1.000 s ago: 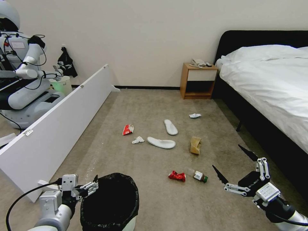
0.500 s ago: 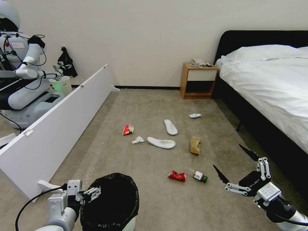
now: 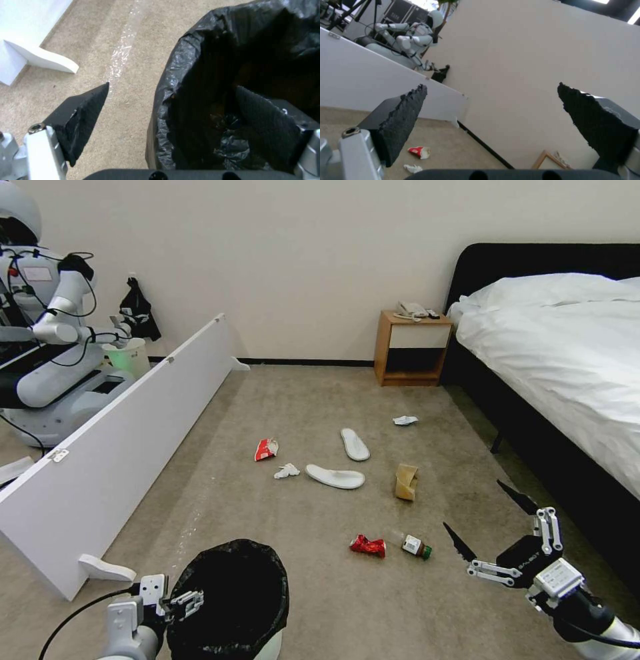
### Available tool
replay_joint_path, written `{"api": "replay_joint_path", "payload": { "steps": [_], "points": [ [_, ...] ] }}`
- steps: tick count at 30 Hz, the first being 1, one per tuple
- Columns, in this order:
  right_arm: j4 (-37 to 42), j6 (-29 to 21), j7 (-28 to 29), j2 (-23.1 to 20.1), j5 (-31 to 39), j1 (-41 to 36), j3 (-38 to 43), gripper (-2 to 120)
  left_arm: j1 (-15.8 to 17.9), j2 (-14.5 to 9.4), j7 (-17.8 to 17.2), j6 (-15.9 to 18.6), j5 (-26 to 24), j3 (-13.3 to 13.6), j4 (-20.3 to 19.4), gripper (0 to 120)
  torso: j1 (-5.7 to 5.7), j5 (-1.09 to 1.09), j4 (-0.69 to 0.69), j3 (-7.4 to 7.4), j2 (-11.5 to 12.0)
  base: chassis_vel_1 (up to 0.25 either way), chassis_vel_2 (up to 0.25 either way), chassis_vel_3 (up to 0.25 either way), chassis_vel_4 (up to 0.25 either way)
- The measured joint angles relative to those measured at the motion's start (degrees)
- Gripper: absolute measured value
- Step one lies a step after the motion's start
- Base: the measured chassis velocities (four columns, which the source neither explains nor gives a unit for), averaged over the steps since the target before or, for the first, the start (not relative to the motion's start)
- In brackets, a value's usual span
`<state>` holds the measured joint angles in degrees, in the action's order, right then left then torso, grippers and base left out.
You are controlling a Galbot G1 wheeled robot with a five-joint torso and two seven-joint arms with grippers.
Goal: Pick up the trash bin, then pick up the garbage from the floor and place it into the trash bin.
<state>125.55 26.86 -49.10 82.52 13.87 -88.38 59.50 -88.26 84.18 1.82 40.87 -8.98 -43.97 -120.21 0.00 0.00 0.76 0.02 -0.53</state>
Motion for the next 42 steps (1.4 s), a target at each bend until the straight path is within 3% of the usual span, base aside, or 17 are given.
{"api": "replay_joint_path", "payload": {
  "steps": [18,21,24,28,32,42],
  "points": [
    [0.24,0.02,-0.01,0.14,0.1,0.05,0.04,100,1.44,0.19,-0.35,-0.76,-0.09,0.62,2.68,98,0.0,0.0,0.0,0.0,0.0,0.0,0.0,0.0,0.0],
    [0.24,0.02,-0.01,0.16,0.12,0.05,0.05,100,1.51,0.23,-0.37,-1.27,0.04,0.73,3.15,91,0.0,0.0,0.0,0.0,0.0,0.0,0.0,0.0,0.0],
    [0.25,-0.03,0.0,0.2,0.13,0.22,-0.04,100,1.65,0.37,-0.38,-2.26,0.46,0.81,4.32,72,0.0,0.0,0.0,0.0,0.0,0.0,0.0,0.0,0.0],
    [0.25,-0.1,-0.01,0.22,0.14,0.36,-0.18,100,1.73,0.47,-0.27,-2.89,0.55,0.85,5.01,62,0.0,0.0,0.0,0.0,0.0,0.0,0.0,0.0,0.0],
    [0.21,-0.17,0.0,0.12,0.19,0.42,-0.16,100,1.87,0.58,-0.16,-3.75,0.61,0.9,5.83,42,0.0,0.0,0.0,0.0,0.0,0.0,0.0,0.0,0.0],
    [-0.01,-0.2,0.03,0.1,0.24,0.48,-0.02,100,1.99,0.67,-0.05,-4.16,0.58,1.04,6.2,10,0.0,0.02,0.0,0.0,0.01,0.0,0.0,0.0,0.0]
  ]
}}
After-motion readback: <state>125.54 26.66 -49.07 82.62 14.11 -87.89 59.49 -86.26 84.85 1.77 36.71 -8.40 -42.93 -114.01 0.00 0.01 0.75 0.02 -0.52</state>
